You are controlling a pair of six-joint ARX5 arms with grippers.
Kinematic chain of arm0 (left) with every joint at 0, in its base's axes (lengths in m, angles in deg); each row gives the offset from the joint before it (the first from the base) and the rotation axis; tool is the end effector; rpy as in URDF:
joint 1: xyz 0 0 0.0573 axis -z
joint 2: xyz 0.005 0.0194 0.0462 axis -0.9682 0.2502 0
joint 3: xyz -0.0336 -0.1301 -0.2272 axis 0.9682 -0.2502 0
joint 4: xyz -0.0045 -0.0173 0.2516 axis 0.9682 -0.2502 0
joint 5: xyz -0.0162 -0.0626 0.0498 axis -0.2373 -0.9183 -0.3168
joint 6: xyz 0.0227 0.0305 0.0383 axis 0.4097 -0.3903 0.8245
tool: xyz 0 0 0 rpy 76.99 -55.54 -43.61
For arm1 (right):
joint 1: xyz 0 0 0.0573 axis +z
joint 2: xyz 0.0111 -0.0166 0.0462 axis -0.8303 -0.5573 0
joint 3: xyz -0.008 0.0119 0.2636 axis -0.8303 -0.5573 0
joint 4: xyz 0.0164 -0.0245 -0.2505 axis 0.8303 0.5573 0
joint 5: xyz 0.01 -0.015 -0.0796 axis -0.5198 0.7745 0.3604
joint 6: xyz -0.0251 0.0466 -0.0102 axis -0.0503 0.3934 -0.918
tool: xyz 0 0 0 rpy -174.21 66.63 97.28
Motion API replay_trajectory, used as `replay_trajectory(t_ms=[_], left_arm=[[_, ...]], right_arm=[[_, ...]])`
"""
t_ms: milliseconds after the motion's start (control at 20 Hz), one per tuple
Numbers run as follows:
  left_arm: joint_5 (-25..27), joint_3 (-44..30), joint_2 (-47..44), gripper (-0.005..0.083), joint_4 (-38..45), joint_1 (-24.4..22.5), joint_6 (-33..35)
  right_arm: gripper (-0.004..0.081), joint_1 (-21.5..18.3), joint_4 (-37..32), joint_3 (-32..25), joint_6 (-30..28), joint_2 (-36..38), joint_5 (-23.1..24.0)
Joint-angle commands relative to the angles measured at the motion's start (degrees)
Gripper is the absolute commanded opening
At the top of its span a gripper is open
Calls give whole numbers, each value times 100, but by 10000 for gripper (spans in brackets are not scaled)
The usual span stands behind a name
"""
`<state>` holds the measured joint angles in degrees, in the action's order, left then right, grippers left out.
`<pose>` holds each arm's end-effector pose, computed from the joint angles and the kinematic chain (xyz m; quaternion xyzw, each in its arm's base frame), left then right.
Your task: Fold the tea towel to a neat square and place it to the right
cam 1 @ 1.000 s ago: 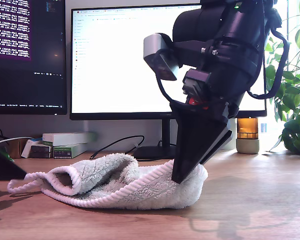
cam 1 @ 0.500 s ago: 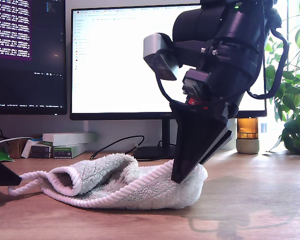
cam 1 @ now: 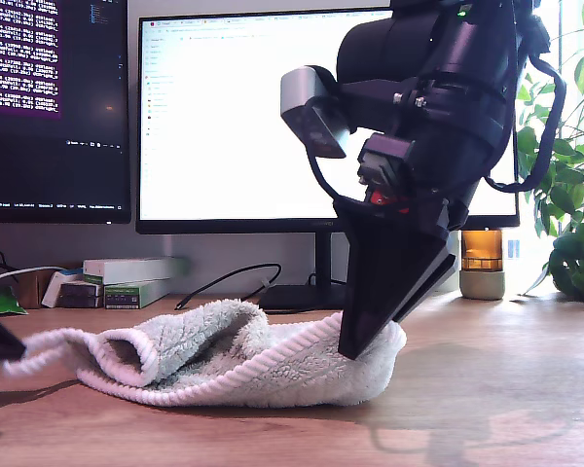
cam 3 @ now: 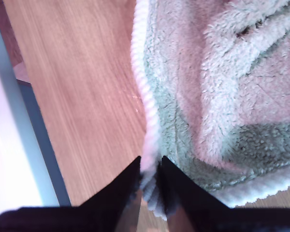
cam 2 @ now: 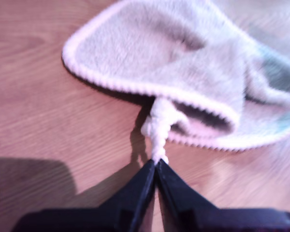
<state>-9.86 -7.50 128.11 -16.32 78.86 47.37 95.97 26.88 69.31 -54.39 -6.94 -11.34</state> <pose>0.1770 -0.0288 0.1202 -0.1124 0.3511 -0.3402 0.8651 0.2211 0.1982 0.1851 -0.2360 0.5087 0.5200 0.6443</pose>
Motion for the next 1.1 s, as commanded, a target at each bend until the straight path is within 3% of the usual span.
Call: replay_trajectory(t_ms=[0, 300, 650, 800, 1050], left_arm=[[39, 9, -271, -24, -144, 20, -238], [284, 127, -691, -24, -1014, 227, -1316], [820, 376, -1517, -24, -2820, 715, -1552], [1051, 780, -2013, -24, -3827, 793, -1550], [1283, 1434, -2223, -24, -4843, 909, -1998]], right_arm=[[106, 13, -33, -15, -20, 15, 28], [106, 11, -35, -15, -52, 15, 267], [106, 11, 343, -15, -61, 15, 269], [106, -52, 518, -15, -149, 15, 267], [106, -63, 686, -15, -170, 15, 271]])
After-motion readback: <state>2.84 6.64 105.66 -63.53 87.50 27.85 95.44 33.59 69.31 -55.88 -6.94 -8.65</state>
